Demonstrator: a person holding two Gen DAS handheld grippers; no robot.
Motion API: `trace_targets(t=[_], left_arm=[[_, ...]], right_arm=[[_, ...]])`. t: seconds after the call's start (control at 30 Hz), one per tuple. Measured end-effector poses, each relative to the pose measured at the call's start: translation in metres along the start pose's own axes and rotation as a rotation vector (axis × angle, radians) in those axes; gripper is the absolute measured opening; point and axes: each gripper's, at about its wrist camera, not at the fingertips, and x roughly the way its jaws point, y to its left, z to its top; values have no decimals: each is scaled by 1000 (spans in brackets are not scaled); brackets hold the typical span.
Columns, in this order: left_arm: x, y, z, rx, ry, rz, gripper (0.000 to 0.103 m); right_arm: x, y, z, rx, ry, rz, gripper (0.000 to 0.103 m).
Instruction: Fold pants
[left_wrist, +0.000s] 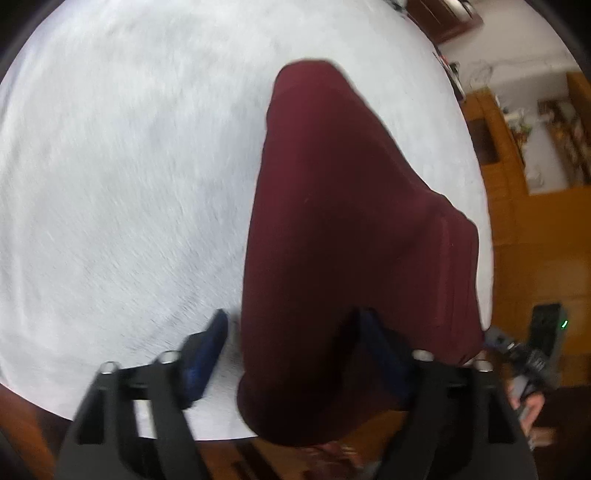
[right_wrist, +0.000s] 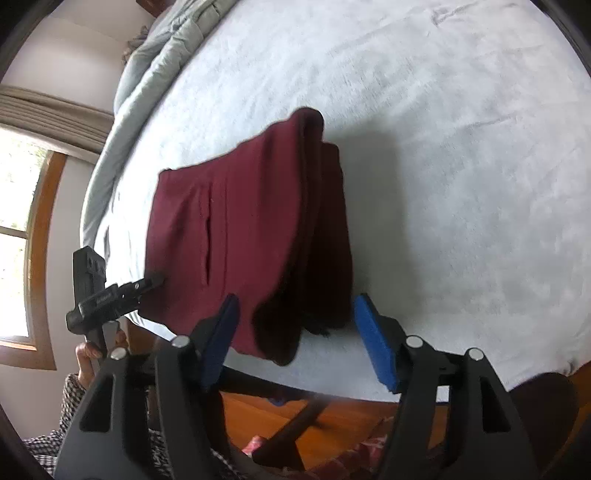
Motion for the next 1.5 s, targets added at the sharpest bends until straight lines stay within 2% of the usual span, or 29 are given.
trace_targets(t=[0.07, 0.2, 0.4, 0.5, 0.6, 0.7, 0.73, 0.8, 0.83, 0.87, 0.9, 0.93, 1.0, 1.1, 1.2, 1.23, 1.3, 1.5], left_arm=[[-9, -4, 4, 30, -16, 1, 88], [-3, -2, 12, 25, 23, -21, 89], [18, -1, 8, 45, 104, -11, 90], [26, -9, 8, 72, 113, 15, 96], [29, -14, 9, 91, 120, 57, 96], [31, -23, 9, 102, 134, 119, 98], [31, -26, 9, 108, 132, 138, 97], [25, -32, 6, 119, 99, 149, 83], [20, -34, 4, 122, 77, 157, 78], [16, -36, 2, 128, 63, 169, 65], [12, -36, 0, 138, 55, 176, 53], [7, -35, -1, 145, 47, 179, 49], [-4, -25, -1, 96, 32, 131, 35], [-23, -10, -4, 24, -1, 36, 30], [-43, -4, -4, 29, -27, -24, 29], [-50, -5, -2, 19, -39, -73, 29], [-60, -13, 4, 31, -69, -125, 29], [-96, -47, 44, 160, -214, -134, 29]], right_arm=[[2, -2, 3, 7, 4, 7, 77], [15, -11, 14, 15, 52, 12, 78], [35, -17, 26, 13, 100, 10, 80], [47, -16, 31, 0, 119, 7, 81], [58, -16, 35, -2, 141, 10, 82], [70, -12, 35, 6, 169, 53, 83], [75, -9, 35, 4, 171, 40, 78], [74, -2, 33, -28, 153, 23, 66], [70, 0, 33, -28, 144, 35, 53], [66, 0, 32, -30, 136, 47, 42], [61, 2, 32, -38, 128, 58, 38], [55, 4, 31, -37, 119, 67, 34], [45, 9, 30, -37, 101, 83, 32], [25, 27, 30, -81, 61, 101, 31], [4, 45, 37, -117, 34, 99, 30], [-3, 48, 41, -122, 23, 92, 30], [-22, 53, 51, -164, -19, 74, 30], [-67, 58, 101, -225, -145, 65, 30]])
